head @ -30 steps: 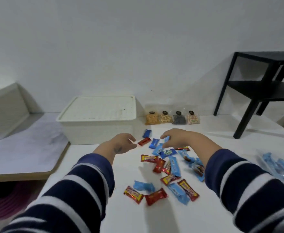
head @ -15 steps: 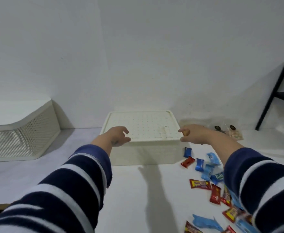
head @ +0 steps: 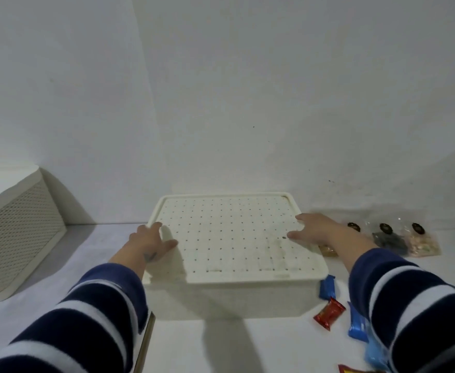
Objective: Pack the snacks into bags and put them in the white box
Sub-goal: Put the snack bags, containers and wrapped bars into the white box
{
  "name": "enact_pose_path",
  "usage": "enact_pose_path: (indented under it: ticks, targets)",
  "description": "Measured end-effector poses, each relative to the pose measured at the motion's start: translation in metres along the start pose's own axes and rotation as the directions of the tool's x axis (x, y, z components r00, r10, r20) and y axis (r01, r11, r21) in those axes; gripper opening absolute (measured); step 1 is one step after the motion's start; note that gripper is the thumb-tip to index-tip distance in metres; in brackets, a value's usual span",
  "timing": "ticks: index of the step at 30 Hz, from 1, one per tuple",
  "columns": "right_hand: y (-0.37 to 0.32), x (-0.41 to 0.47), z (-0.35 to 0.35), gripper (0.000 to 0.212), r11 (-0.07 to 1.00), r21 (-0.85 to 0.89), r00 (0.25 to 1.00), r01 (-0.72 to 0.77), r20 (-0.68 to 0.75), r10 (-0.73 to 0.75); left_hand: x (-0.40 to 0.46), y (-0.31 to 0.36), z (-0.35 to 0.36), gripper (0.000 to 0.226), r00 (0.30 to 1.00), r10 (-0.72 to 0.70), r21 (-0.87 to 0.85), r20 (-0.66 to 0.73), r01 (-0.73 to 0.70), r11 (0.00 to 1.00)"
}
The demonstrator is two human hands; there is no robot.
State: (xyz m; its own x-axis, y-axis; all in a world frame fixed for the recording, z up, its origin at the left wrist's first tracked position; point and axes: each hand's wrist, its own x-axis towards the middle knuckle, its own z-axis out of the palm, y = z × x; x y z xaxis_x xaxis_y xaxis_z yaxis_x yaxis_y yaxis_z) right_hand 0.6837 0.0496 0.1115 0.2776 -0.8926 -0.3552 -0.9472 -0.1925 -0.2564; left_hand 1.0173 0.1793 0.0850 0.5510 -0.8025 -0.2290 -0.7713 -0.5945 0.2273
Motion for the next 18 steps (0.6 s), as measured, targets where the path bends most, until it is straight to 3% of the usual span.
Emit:
enact_pose_path:
  ticks: [6, 12, 18]
  targets:
    - [-0.004, 0.029, 0.002, 0.083, 1.000, 0.018, 1.000, -0.017, -0.015, 0.018, 0.029, 0.007, -0.002, 0.082, 0.999, -0.048, -0.061, 0.011, 0.049, 0.997]
    - [-0.012, 0.024, -0.005, 0.069, 0.999, -0.006, 0.996, -0.040, -0.083, 0.040, 0.022, 0.013, -0.009, 0.082, 0.997, -0.070, -0.129, -0.033, 0.065, 0.990]
    - [-0.017, -0.006, -0.027, 0.083, 1.000, 0.028, 0.983, -0.012, -0.182, 0.017, -0.010, 0.010, -0.031, 0.075, 0.990, -0.044, -0.257, -0.136, 0.007, 0.966]
